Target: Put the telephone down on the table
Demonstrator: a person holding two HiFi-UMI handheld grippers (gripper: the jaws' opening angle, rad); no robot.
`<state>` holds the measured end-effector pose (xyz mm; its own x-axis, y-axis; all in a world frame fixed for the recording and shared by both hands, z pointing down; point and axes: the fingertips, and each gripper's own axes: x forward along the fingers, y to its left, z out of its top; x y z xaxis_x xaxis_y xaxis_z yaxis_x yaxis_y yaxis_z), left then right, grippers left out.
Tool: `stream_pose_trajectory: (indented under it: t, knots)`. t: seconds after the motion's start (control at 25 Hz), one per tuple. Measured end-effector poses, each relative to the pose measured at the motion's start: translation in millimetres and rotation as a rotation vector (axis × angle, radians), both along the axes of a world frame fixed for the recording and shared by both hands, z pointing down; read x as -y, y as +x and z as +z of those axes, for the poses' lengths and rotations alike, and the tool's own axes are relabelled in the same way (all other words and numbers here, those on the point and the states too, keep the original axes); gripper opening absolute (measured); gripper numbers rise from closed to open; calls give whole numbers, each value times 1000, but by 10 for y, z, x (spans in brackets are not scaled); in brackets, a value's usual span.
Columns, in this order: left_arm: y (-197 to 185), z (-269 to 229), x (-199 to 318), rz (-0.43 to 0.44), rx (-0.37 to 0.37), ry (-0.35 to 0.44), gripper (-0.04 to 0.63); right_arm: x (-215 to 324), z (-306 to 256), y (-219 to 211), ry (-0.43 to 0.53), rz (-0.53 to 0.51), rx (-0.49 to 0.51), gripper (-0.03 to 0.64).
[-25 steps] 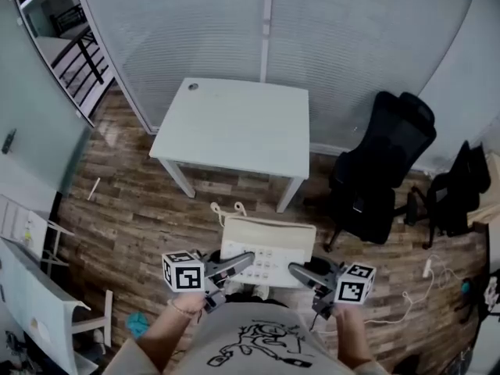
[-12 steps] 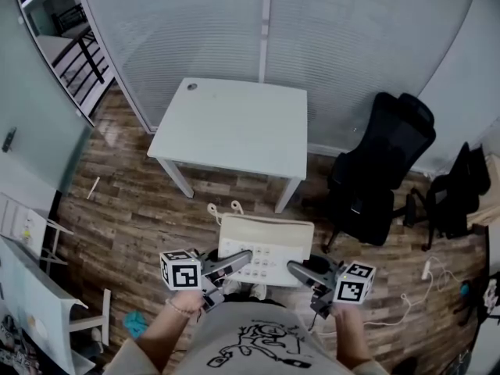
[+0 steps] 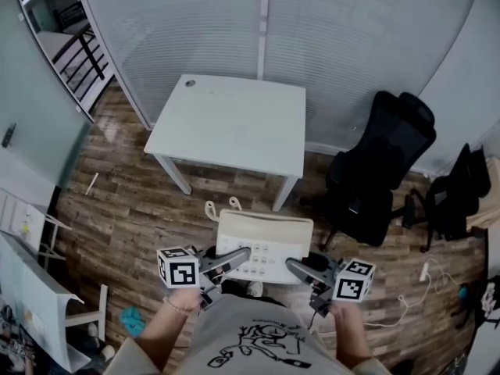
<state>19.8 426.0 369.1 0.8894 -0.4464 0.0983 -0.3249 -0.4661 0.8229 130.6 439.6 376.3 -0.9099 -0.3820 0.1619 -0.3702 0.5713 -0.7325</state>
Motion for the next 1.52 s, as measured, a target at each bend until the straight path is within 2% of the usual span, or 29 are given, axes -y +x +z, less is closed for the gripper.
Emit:
stream_pose_trajectory:
  t: [0.52, 0.88, 1.52]
  knots:
    - [-150, 17, 358, -9, 4, 0, 183, 367, 28, -147, -3, -9, 1, 221]
    - [-359, 20, 1017, 12, 12, 6, 183, 1005, 43, -362, -7, 5, 1, 221]
    - [-1086, -2, 2242, 30, 13, -3, 183, 2212, 29, -1092, -16, 20, 1, 222]
